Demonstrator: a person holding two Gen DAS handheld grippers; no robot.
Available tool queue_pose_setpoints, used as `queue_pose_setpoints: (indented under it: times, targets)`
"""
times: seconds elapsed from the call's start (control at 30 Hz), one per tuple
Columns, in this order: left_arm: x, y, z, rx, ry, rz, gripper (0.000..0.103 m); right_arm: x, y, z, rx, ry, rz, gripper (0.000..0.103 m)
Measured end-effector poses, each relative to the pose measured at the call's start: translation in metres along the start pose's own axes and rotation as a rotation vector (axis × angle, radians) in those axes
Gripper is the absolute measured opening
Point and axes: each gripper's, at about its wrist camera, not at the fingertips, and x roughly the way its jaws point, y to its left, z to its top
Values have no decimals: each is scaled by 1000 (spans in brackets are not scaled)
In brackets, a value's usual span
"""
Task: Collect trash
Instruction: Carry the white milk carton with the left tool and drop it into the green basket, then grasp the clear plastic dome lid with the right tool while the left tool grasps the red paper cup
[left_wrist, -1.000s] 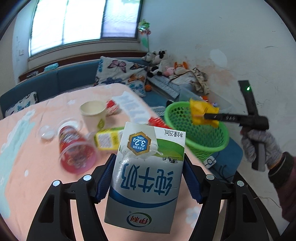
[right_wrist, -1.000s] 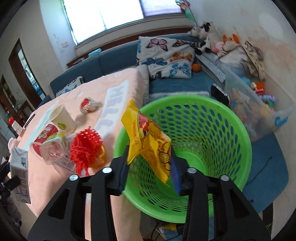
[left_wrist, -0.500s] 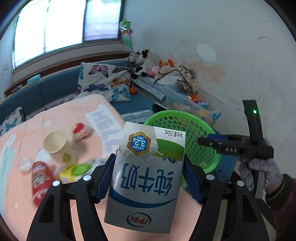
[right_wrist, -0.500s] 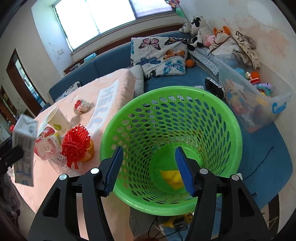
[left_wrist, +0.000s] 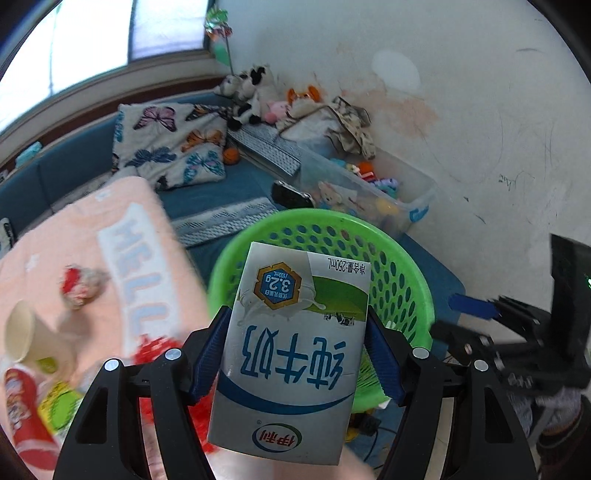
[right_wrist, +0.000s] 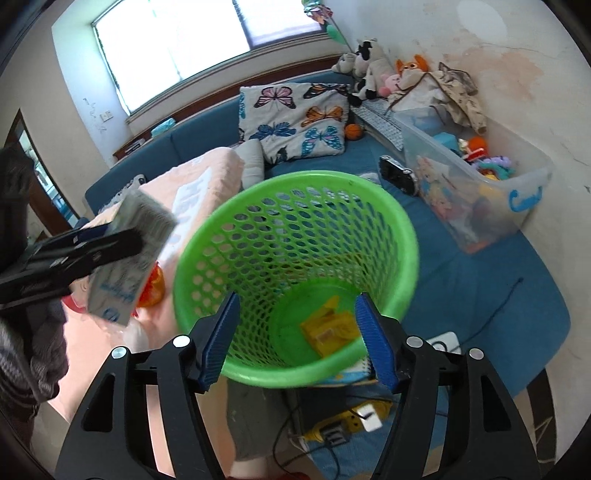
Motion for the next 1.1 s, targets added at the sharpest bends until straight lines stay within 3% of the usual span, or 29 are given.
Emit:
queue_pose_setpoints:
  times: [0.2,0.43,0.73,1.1]
  targets:
    - [34,-16,10,9,54,-4,68,-5,-5,-12,-5,-1,-22,67]
    - [43,-21,15,2,50,-27,71,-6,-7,-18,13,5,-20,67]
    - [-2,-6,-2,-12,-16,-9,71,-8,15,-21,-18,2,28,67]
    - [-80,43,-45,-69,-104,113,75,-9,80,-18,-117,-12,127,71]
